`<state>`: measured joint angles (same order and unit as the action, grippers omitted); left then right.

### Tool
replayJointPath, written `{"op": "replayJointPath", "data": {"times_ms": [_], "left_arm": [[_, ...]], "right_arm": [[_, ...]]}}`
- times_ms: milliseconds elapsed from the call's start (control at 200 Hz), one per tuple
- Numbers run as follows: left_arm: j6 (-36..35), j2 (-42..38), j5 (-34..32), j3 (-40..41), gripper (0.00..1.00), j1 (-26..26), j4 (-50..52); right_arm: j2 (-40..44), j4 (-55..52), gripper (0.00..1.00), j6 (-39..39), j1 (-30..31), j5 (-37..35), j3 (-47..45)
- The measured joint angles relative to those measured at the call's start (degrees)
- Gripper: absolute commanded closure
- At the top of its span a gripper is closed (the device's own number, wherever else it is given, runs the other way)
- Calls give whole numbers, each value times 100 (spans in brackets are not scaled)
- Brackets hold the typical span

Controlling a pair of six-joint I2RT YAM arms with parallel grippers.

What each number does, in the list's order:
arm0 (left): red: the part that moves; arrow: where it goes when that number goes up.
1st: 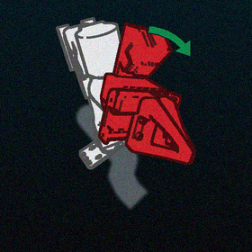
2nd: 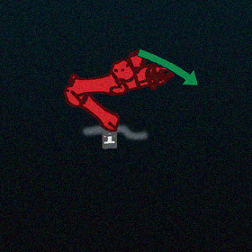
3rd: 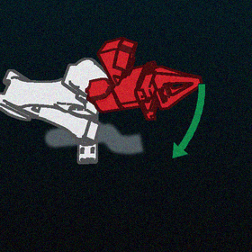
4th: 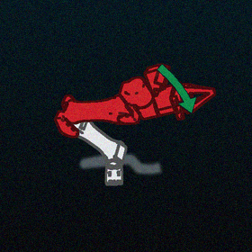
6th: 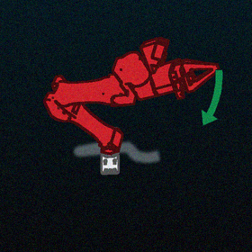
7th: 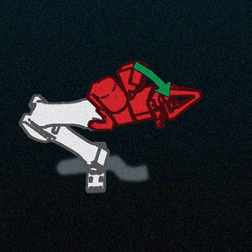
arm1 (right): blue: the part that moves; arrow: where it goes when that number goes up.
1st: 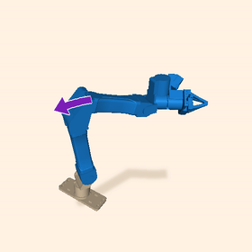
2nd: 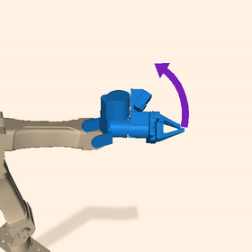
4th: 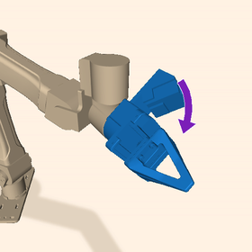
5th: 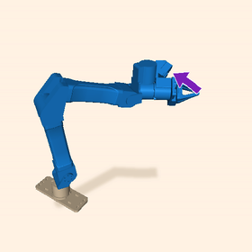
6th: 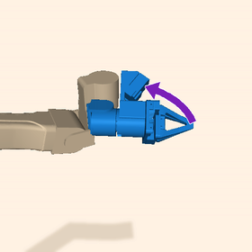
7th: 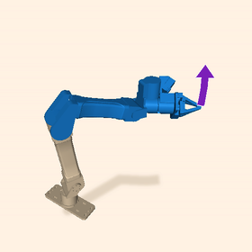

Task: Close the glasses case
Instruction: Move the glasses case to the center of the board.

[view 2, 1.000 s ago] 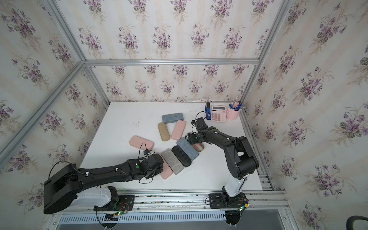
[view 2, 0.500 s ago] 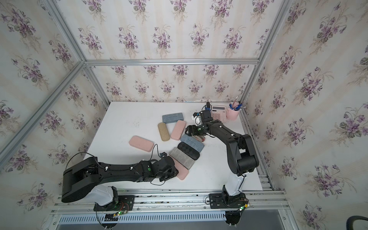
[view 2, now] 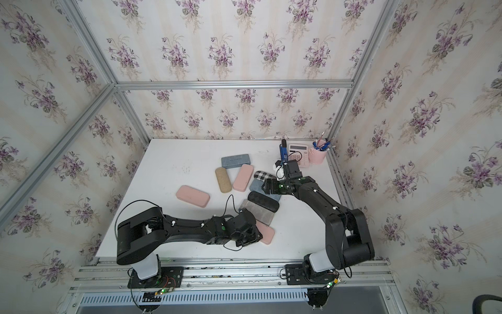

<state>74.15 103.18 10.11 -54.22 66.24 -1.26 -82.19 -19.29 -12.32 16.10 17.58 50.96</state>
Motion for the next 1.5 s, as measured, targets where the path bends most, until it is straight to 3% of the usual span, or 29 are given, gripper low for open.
{"op": "replayJointPath", "data": {"times_ms": [370,605,784,904,944,1004,1139,1259,1329,1394,1504], "left_arm": [[-81,896,-11,-1143,62,-11,166],[334,1108,-205,-1329,62,-4,-48],[610,1154,-695,-1569,58,-15,229],[645,1019,-1016,-1633,47,-79,487],[643,879,-1091,-1631,45,-98,579],[557,581,-1191,-1578,35,-107,695],[278,-590,-1447,-1080,0,-107,848],[-162,-1711,-1781,-881,0,-221,1517],[-518,-2413,-1849,-791,0,-634,1958],[-824,-3056,-1836,-540,0,-1226,2234],[-1335,-4232,-1762,175,0,-2741,2911]], "right_arm": [[1753,13,11,-476,-127,-293,-885],[2194,-68,10,-614,-127,-289,-1093],[2337,-122,10,-697,-127,-275,-1217],[2369,-138,10,-723,-127,-221,-1182],[2376,-151,10,-723,-127,-197,-1145],[2420,-157,10,-728,-127,-168,-1084],[2527,-179,10,-754,-127,-33,-916],[2424,-72,10,-876,-127,249,-822],[2175,105,10,-1005,-52,442,-791],[1799,140,10,-1047,262,446,-610],[743,315,10,-1058,1134,409,238]]}}
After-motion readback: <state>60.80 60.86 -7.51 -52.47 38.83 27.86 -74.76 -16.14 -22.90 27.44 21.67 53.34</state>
